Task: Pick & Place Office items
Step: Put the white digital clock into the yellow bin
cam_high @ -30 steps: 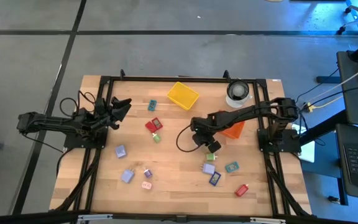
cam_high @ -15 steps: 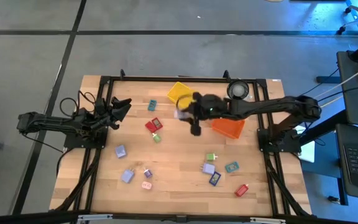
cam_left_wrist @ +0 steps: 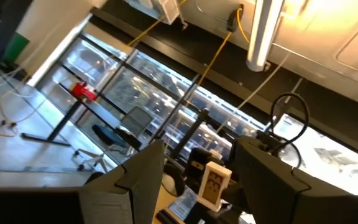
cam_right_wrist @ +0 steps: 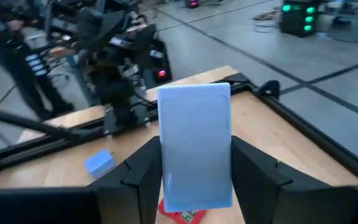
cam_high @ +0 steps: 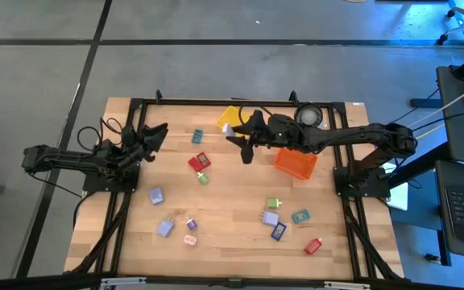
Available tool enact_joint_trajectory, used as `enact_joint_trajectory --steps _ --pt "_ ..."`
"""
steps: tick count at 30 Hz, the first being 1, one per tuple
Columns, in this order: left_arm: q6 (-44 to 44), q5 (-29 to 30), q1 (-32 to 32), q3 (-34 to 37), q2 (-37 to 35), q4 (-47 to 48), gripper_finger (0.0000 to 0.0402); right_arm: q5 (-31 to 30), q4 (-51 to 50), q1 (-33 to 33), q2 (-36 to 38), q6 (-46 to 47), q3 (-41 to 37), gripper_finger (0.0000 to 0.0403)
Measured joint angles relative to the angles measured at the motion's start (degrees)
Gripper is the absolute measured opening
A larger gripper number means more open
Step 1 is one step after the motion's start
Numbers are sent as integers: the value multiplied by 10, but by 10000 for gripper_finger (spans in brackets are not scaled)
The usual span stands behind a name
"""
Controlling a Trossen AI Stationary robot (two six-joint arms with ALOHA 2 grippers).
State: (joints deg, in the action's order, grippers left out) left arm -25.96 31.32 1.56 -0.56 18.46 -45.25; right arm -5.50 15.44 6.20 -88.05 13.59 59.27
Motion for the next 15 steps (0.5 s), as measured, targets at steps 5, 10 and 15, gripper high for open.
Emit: enact_joint_trajectory --steps 5,10,15 --pt "1 7 0 0 0 0 196 -50 0 -11 0 41 0 161" --pt "10 15 2 0 4 7 196 -102 0 -25 0 53 0 161" --pt "12 22 2 -30 44 105 196 -140 -8 -26 0 38 0 161"
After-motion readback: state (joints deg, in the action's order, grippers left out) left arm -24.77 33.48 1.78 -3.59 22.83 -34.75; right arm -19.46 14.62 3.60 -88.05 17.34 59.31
